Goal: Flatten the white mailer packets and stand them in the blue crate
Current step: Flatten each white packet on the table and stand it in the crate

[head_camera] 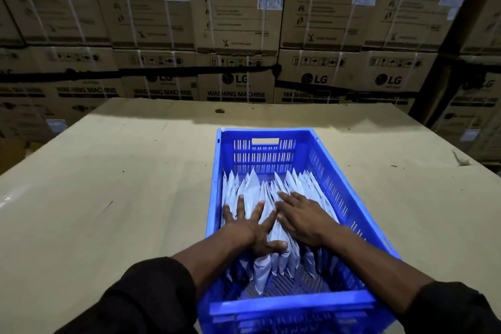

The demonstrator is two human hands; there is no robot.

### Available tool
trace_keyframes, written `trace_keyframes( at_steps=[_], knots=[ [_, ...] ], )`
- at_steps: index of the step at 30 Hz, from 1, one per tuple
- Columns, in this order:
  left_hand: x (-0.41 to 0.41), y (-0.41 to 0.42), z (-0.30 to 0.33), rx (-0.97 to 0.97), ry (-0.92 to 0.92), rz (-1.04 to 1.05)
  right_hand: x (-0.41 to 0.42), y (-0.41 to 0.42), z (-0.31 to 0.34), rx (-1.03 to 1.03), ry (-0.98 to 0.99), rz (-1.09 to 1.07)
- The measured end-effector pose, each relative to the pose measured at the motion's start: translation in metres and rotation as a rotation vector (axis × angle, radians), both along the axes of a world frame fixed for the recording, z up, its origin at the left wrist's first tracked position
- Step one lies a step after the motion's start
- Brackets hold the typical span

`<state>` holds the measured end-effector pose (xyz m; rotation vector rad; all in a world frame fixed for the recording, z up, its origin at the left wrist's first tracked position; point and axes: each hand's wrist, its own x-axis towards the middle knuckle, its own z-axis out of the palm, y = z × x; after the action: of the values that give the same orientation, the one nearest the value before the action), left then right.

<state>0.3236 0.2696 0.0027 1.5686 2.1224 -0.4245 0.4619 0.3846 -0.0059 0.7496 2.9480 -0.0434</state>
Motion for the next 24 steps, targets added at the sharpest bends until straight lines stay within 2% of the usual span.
trace_keyframes(
  at_steps=[3, 6, 8, 11, 24],
  knots=[
    [0.0, -0.005, 0.005, -0.013, 0.049, -0.006, 0.004, 0.004, -0.002, -0.007, -0.035, 0.046],
    [0.004, -0.015, 0.003, -0.105, 0.155, -0.095, 0.006, 0.005, -0.003, -0.008, -0.071, 0.026],
    [0.004, -0.019, -0.004, -0.083, 0.211, -0.128, 0.005, 0.003, -0.003, -0.035, -0.063, 0.013],
    [0.004, -0.016, -0.008, 0.005, 0.209, -0.094, 0.004, -0.004, 0.0, -0.077, -0.065, -0.001],
    [0.001, -0.008, -0.019, 0.045, 0.28, -0.061, 0.009, -0.006, -0.002, -0.129, -0.089, -0.045]
  ],
)
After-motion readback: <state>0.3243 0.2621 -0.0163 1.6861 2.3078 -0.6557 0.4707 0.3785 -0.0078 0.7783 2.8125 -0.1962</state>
